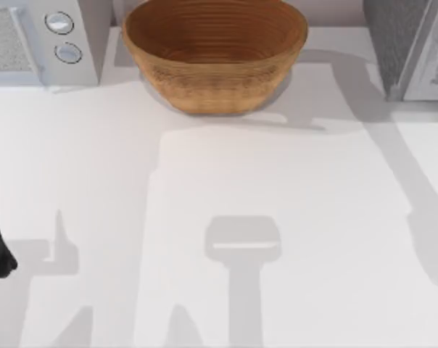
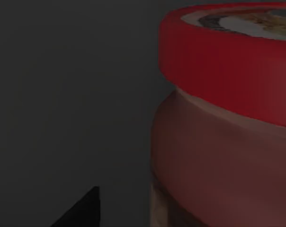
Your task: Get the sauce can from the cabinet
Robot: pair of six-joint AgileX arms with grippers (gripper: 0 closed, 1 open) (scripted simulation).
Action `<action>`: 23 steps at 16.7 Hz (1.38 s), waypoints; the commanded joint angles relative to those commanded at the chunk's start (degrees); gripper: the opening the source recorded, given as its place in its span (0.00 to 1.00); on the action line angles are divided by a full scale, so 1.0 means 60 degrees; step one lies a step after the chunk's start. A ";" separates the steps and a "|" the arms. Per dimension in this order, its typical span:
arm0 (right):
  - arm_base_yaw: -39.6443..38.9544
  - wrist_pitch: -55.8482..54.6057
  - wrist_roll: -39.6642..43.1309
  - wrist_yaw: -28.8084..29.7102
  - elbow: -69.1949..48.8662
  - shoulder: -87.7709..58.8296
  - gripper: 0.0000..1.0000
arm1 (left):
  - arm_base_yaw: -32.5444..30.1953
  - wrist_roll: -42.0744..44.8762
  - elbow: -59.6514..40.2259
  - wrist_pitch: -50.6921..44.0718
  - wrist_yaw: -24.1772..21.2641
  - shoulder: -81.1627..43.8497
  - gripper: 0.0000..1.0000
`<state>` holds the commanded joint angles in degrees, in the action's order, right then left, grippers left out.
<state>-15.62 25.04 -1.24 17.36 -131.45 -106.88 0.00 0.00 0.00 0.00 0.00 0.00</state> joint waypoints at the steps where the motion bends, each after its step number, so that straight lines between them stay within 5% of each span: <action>1: 0.0001 0.0001 0.0000 -0.0001 -0.0004 -0.0003 1.00 | 0.0000 0.0000 0.0000 0.0000 0.0000 0.0000 1.00; 3: 0.0001 0.0001 0.0000 -0.0001 -0.0004 -0.0003 1.00 | 0.0000 0.0000 0.0000 0.0000 0.0000 0.0000 1.00; 16: 0.0001 0.0001 0.0000 -0.0001 -0.0004 -0.0003 0.02 | 0.0000 0.0000 0.0000 0.0000 0.0000 0.0000 1.00; 23: 0.0001 0.0001 0.0000 -0.0001 -0.0004 -0.0003 0.00 | 0.0000 0.0000 0.0000 0.0000 0.0000 0.0000 1.00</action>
<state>-15.61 25.04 -1.24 17.36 -131.48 -106.90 0.00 0.00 0.00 0.00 0.00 0.00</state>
